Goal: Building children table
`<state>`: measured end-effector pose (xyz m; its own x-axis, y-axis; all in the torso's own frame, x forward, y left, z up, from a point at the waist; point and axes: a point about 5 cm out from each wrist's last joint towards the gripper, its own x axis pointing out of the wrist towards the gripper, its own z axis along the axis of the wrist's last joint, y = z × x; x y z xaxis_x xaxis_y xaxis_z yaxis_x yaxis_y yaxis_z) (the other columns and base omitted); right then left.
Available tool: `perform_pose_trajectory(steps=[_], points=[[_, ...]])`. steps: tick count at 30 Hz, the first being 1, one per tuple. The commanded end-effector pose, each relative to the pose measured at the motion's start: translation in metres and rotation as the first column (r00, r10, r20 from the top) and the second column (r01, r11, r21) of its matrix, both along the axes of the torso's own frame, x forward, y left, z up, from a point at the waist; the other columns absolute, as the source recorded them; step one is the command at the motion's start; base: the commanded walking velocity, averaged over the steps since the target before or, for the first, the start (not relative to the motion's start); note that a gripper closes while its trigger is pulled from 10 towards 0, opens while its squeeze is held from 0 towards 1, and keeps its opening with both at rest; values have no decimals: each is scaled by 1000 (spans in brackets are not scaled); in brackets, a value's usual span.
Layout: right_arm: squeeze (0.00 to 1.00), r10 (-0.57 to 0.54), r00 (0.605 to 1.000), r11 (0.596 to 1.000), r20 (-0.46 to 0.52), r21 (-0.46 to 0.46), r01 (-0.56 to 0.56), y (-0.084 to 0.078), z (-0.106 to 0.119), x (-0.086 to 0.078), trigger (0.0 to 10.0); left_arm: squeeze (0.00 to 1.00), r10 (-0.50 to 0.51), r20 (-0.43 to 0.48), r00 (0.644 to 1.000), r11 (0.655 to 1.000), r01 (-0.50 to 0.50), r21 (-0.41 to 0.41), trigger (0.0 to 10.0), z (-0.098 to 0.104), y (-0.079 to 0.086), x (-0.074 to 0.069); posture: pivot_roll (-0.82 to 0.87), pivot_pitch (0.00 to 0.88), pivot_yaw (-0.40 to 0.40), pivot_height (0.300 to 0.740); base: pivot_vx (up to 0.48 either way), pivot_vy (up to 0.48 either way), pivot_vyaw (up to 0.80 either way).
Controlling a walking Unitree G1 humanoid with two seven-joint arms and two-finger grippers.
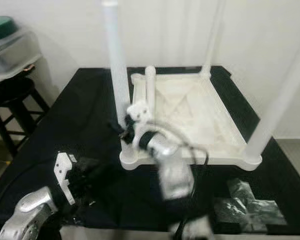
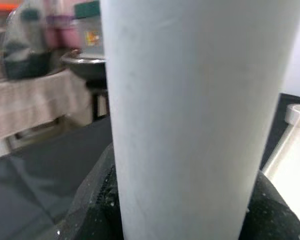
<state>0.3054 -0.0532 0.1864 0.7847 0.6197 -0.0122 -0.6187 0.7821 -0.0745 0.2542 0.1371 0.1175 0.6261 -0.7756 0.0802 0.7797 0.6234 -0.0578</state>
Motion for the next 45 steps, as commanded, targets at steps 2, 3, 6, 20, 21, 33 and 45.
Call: perform_pose_trajectory(steps=[2, 3, 6, 20, 21, 33, 45], points=[[0, -7, 975, 999, -224, -46, -3, 11, -37, -1, 0, 0, -14, -9, 1000, 1000, 14, 15, 10000, -1, 1, 2, -14, 113, 80, 740, 0, 0, 0], [0, 11, 978, 999, -207, -31, -18, 14, -30, 7, 0, 0, -18, -10, 1000, 1000, 18, 17, 10000, -2, 0, 3, -8, 102, 75, 740, 0, 0, 0], [0, 15, 980, 1000, -200, -2, -16, 19, -17, 12, 10000, 0, -15, -9, 1000, 1000, 15, 19, 10000, -2, -1, 3, -3, 98, 69, 740, 0, 0, 0], [1000, 194, 979, 975, -58, 124, -186, -14, -4, -19, 10000, 0, 50, -8, 999, 998, -50, 26, 10000, -2, 2, 2, -31, 94, 71, 740, 0, 0, 0], [1000, 194, 979, 975, -58, 124, -186, -14, -4, -19, 10000, 0, 50, -8, 999, 998, -50, 26, 10000, -2, 2, 2, -31, 94, 71, 740, 0, 0, 0], [0, 122, 985, 989, -120, 102, -110, -52, -47, -73, 10000, 0, 448, -16, 894, 889, -443, 116, 10000, -4, 30, 5, -61, 94, 85, 740, 0, 0, 0], [0, 240, 964, 968, -110, 101, -230, -53, -47, -76, 10000, 0, 481, -90, 872, 877, -478, 50, 10000, -7, 25, -9, -52, 95, 74, 740, 0, -320, 0]])
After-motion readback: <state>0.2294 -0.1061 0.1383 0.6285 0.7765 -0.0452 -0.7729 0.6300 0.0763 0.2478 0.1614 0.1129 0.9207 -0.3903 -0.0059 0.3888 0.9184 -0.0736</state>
